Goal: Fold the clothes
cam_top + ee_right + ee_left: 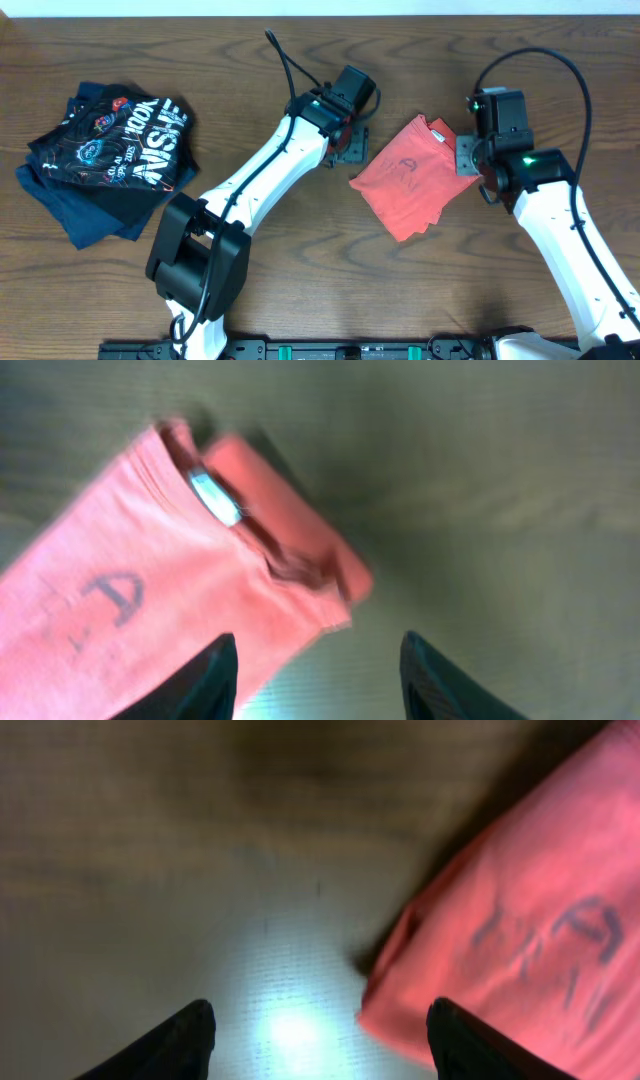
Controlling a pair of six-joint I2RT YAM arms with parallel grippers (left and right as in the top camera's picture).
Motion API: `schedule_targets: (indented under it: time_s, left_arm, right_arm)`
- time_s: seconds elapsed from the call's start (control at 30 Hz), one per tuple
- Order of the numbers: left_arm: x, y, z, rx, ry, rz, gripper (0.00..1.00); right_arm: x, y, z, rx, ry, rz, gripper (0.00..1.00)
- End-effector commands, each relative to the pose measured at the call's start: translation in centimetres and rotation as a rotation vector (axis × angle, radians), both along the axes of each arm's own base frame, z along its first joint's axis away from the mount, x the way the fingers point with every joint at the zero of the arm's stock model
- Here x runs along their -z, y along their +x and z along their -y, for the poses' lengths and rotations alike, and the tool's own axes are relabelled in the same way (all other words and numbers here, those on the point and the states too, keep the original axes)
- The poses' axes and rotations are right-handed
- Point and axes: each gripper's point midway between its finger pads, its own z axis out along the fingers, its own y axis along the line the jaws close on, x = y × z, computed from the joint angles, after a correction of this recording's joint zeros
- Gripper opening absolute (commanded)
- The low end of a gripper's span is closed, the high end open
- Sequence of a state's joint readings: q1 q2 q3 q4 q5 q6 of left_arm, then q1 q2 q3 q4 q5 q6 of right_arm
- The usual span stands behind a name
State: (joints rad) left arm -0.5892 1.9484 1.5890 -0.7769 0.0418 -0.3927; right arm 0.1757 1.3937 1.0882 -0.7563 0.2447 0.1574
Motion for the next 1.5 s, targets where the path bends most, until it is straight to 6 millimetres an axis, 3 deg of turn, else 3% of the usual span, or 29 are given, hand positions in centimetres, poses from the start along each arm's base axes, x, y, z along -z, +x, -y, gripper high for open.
schedule_targets:
  time_s: [0.0, 0.23, 0.4, 0.57, 0.7, 0.87, 1.0, 1.17, 1.27, 1.4, 1.47]
  left_arm:
    - [1.5, 0.9, -0.5, 0.055, 0.045, 0.015, 0.7]
    - [5.8, -1.2, 1.7, 0.111, -0.063, -0.169, 0.7]
    - [8.0, -4.0, 1.4, 0.123, -0.035, -0.31, 0.69]
    - [8.3, -7.0, 0.6, 0.127, 0.015, -0.42, 0.59]
    - [8.5, -9.9, 1.4, 0.166, 0.018, -0.502, 0.54]
    - [8.8, -12.2, 2.4, 0.222, 0.065, -0.516, 0.48]
    - [8.8, -11.7, 0.5, 0.155, 0.194, -0.466, 0.48]
    - [7.7, -10.1, -0.9, 0.118, 0.211, -0.414, 0.48]
    - [6.4, -8.4, -1.2, 0.151, 0.171, -0.351, 0.49]
    - [4.5, -5.9, -1.1, 0.237, 0.125, -0.237, 0.5]
    - [3.5, -4.0, -1.4, 0.208, 0.084, -0.171, 0.58]
  right_arm:
    - [2.5, -1.7, 0.3, 0.128, 0.109, -0.096, 0.47]
    - [7.9, -4.0, -0.6, 0.13, 0.219, -0.251, 0.45]
    - [9.8, -1.4, -0.4, 0.095, 0.195, -0.163, 0.45]
    - [12.0, 0.4, 0.2, 0.108, 0.159, -0.123, 0.42]
    - [13.8, 0.8, 0.2, 0.109, 0.156, -0.143, 0.42]
    - [13.8, 2.7, 0.4, 0.106, 0.141, -0.075, 0.47]
    - [13.0, 4.1, 0.6, 0.092, 0.119, -0.012, 0.5]
    - [12.9, 4.2, 1.1, 0.096, 0.092, -0.002, 0.51]
    - [12.6, 4.1, 1.1, 0.098, 0.091, 0.001, 0.51]
    - [10.7, 3.3, 1.5, 0.122, 0.101, 0.011, 0.57]
    - [9.2, 2.4, 2.7, 0.204, 0.106, 0.026, 0.57]
